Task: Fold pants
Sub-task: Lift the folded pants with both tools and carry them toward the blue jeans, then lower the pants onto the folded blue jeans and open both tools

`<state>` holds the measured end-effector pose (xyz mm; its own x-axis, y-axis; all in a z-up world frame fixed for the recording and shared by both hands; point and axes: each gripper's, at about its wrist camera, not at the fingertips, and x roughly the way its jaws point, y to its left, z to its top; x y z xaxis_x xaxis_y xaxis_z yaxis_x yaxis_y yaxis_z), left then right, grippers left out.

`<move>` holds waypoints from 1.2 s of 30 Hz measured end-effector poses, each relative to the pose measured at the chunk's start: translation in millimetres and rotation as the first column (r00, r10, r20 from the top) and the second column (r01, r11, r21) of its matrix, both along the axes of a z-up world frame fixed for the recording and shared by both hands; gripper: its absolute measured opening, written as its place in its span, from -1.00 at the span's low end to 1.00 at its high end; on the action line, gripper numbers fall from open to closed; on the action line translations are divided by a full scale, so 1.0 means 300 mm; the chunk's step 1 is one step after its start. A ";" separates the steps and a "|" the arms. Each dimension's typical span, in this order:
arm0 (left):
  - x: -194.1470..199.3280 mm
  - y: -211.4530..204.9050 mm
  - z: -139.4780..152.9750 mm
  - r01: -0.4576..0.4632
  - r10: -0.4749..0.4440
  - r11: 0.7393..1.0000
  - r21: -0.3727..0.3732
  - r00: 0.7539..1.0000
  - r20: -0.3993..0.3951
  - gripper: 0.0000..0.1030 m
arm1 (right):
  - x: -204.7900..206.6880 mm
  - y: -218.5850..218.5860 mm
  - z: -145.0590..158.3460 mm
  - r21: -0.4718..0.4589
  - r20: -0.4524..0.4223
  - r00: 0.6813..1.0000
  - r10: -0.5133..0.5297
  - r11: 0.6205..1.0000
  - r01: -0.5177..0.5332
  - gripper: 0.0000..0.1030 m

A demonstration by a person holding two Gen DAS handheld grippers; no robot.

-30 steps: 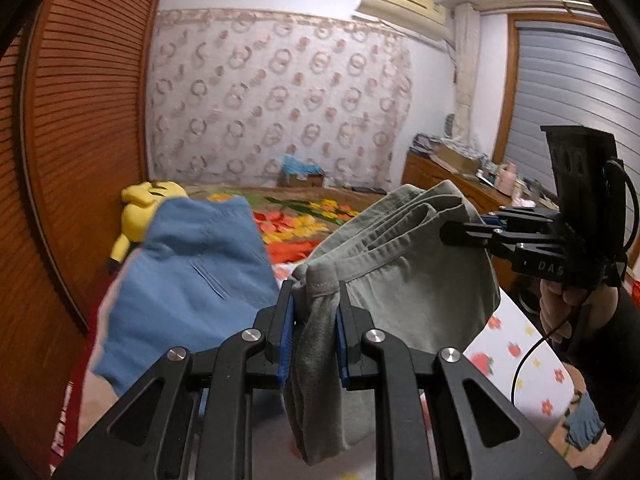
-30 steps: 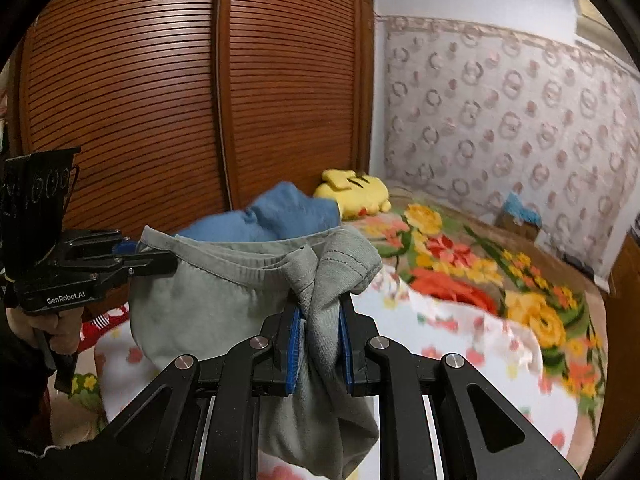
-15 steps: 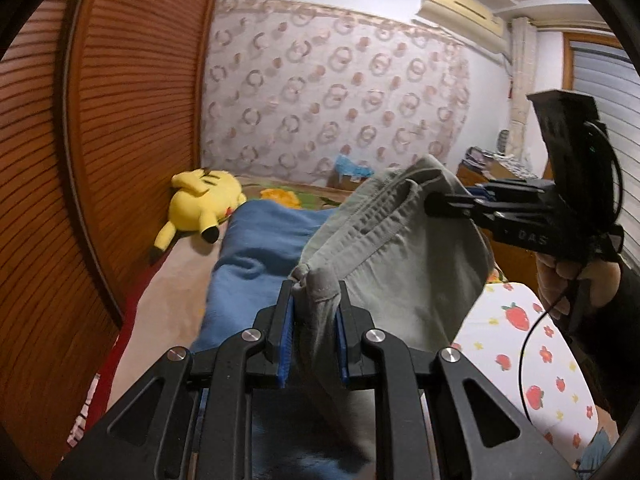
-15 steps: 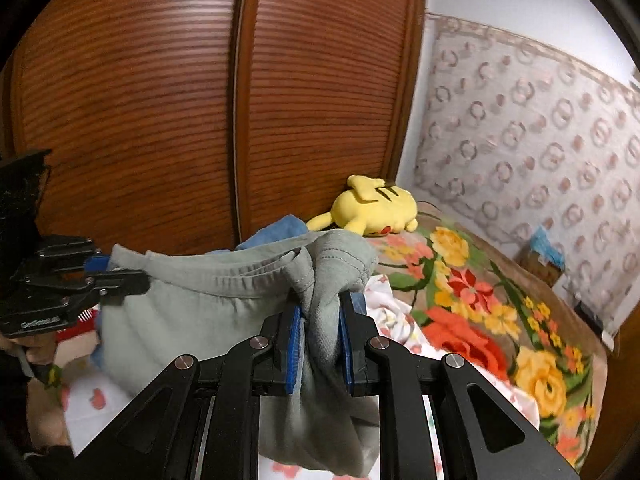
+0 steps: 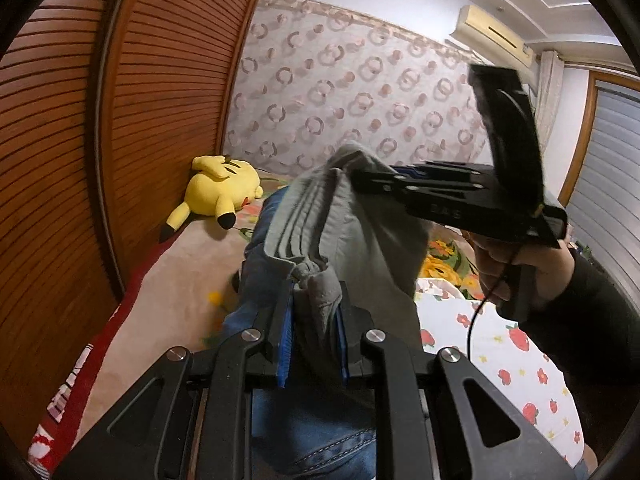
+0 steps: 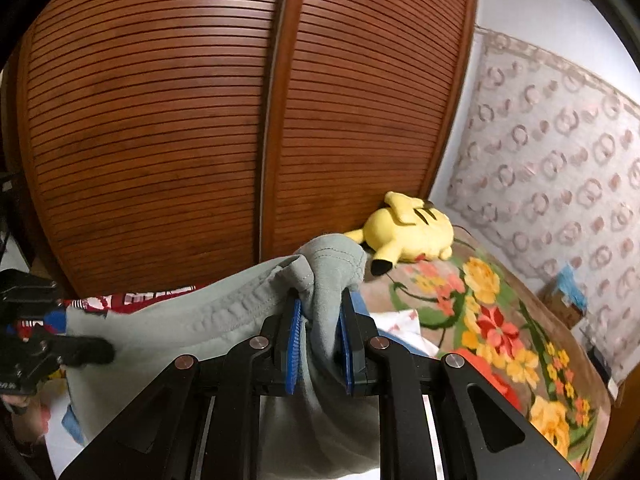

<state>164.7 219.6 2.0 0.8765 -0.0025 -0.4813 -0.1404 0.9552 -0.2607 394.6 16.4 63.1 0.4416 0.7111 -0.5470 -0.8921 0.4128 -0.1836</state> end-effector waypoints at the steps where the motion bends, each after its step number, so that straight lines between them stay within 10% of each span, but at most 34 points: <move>1: -0.001 0.007 -0.003 -0.005 0.005 1.000 0.000 1.000 -0.005 -0.63 | 0.003 0.009 -0.008 -0.003 -0.003 1.000 0.006 1.000 -0.006 -0.67; 7: -0.003 0.020 -0.039 -0.042 0.043 0.999 0.013 0.997 -0.057 -0.55 | 0.056 0.038 -0.052 -0.020 -0.065 0.998 -0.015 1.000 0.014 -0.42; 13: -0.021 0.019 -0.028 -0.069 0.071 0.997 0.041 0.996 -0.053 -0.02 | 0.076 -0.060 -0.030 0.069 -0.101 0.993 -0.067 0.995 0.074 -0.16; 36: 0.017 0.018 -0.114 -0.077 0.093 0.992 0.104 0.982 -0.165 0.03 | 0.107 -0.078 -0.125 0.046 -0.184 0.973 -0.142 0.987 0.153 -0.17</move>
